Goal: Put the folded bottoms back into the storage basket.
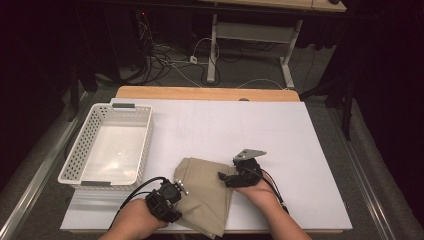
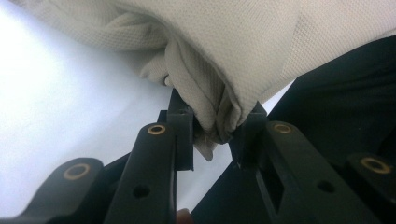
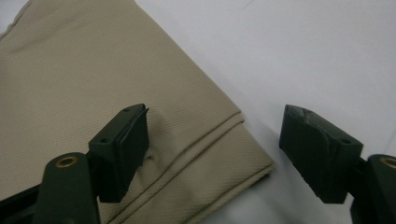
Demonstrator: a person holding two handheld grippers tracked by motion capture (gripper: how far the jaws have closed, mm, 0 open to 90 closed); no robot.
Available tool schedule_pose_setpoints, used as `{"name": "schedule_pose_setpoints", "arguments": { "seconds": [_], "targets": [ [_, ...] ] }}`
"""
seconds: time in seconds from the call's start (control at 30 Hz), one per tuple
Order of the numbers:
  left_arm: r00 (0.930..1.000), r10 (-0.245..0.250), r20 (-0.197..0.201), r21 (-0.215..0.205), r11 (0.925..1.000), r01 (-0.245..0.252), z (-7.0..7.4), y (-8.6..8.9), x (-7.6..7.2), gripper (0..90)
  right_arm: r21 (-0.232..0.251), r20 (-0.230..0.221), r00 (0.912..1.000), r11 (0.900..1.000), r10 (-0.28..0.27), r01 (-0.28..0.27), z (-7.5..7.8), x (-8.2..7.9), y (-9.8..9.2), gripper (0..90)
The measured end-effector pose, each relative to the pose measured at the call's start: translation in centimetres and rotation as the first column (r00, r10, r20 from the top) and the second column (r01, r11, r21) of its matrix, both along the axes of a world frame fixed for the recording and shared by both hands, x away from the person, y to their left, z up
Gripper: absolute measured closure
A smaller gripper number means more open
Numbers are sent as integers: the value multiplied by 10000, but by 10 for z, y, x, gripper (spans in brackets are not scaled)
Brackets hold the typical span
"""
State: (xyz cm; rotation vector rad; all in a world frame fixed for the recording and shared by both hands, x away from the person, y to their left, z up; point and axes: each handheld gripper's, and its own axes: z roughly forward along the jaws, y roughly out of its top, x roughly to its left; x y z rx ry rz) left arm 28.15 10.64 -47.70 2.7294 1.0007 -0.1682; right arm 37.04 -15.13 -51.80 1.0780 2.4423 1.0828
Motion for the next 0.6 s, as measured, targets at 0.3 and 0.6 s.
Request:
{"name": "schedule_pose_setpoints", "arguments": {
  "seconds": [0.3, 0.6],
  "targets": [
    [9997, -246, -49, 306, 9992, 247, 0, -5, 3, 710, 308, -21, 9997, 9992, 254, -253, -2, -3, 0, 408],
    [9994, -332, -96, 440, 9985, 336, 0, -7, 4, 709, 408, 0, 9995, 9987, 309, -309, -2, -5, -1, 462]
  ]
}}
